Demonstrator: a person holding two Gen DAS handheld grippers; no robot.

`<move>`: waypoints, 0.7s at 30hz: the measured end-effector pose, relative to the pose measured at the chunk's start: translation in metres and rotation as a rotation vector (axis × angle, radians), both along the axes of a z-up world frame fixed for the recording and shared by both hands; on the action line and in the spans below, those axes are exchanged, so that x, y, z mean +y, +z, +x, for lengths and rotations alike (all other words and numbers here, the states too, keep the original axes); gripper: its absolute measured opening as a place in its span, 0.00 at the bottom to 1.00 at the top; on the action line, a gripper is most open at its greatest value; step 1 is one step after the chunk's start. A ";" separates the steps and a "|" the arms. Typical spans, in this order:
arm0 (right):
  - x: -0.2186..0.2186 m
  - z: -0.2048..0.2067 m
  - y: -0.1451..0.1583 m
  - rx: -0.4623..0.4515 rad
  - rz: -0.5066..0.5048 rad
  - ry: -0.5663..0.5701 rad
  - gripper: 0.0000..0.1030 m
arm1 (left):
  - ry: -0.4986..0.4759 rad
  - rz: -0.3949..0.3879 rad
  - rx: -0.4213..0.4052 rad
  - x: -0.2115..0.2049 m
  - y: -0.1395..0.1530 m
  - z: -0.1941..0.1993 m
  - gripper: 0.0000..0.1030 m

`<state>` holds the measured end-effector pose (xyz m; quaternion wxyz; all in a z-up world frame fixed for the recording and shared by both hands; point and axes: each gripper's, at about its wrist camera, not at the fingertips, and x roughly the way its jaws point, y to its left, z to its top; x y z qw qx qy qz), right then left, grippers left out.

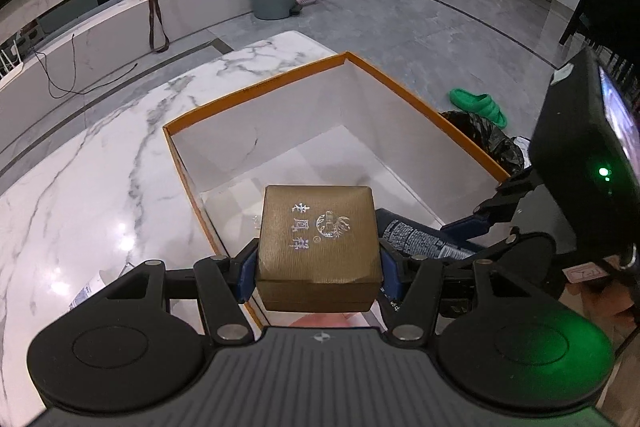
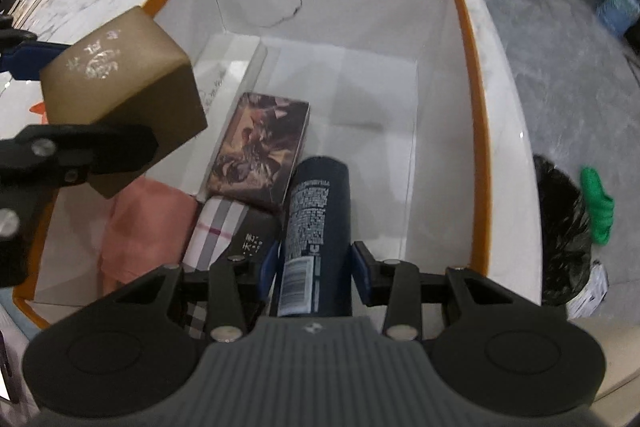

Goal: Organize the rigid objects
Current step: 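Lift and carry the gold box and black spray can over the orange box, then lower the gold box and spray can into the orange box, open grippers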

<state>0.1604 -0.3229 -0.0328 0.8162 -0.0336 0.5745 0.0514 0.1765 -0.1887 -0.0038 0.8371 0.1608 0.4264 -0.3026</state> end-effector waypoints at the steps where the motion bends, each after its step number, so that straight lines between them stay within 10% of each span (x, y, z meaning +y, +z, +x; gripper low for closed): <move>1: 0.000 0.000 -0.001 0.007 0.009 -0.003 0.39 | -0.002 0.003 0.001 -0.001 -0.001 0.000 0.65; 6: -0.001 0.000 -0.010 0.081 0.058 -0.003 0.35 | -0.004 0.009 0.011 -0.005 -0.004 0.001 0.65; 15: -0.013 -0.013 0.036 -0.187 -0.032 0.047 0.30 | 0.055 -0.022 0.117 -0.020 -0.010 0.013 0.65; 21: -0.001 -0.018 0.025 -0.159 -0.070 0.218 0.23 | 0.108 -0.011 0.136 -0.032 -0.016 0.029 0.65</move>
